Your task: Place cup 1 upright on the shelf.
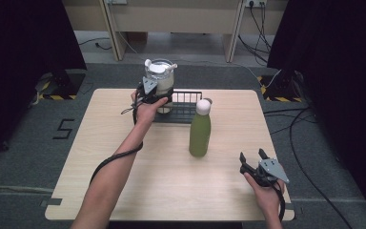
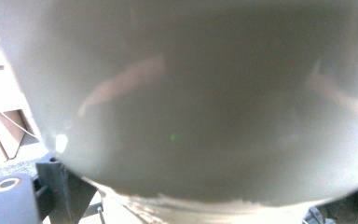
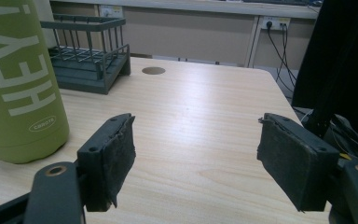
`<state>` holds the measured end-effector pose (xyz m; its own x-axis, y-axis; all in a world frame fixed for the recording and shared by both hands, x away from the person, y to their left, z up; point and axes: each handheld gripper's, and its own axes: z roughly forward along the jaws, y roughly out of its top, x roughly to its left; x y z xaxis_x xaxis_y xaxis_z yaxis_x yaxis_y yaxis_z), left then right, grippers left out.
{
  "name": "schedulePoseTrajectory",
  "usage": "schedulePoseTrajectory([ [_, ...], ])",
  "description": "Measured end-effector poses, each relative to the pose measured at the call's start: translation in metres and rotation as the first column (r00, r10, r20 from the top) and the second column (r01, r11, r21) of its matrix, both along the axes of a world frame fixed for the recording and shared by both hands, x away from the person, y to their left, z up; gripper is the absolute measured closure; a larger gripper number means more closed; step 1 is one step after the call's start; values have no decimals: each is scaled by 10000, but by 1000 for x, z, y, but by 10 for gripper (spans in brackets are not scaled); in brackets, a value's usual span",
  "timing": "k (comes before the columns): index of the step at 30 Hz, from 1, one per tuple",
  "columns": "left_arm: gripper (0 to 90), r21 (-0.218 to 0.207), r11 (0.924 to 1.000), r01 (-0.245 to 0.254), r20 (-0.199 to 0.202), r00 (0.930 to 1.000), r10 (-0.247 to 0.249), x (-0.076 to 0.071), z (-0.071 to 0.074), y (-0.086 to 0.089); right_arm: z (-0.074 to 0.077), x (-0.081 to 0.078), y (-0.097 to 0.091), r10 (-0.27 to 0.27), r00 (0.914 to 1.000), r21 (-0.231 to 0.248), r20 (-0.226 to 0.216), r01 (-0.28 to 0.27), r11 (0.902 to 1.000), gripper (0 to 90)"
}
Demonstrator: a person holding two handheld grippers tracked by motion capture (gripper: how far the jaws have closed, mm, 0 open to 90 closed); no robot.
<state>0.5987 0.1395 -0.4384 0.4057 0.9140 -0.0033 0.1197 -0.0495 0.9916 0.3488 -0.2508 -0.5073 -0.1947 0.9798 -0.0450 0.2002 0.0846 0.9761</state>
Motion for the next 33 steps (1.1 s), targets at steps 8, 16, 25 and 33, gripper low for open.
schedulePoseTrajectory([
  [8,98,-25,10000,-5,-38,10000,5,1,-2,-1,0,0,0,17,10000,-70,-22,-18,10000,268],
  [16,98,135,9999,99,33,9999,-100,0,-3,-2,0,0,1,30,10000,-85,-1,-30,10000,267],
  [25,96,99,9999,139,107,9998,-140,-1,-5,-3,0,-1,0,20,10000,-54,5,-20,10000,266],
  [33,93,59,9996,290,30,9996,-290,0,-5,-1,0,-1,2,27,10000,-70,-30,-27,10000,264],
])
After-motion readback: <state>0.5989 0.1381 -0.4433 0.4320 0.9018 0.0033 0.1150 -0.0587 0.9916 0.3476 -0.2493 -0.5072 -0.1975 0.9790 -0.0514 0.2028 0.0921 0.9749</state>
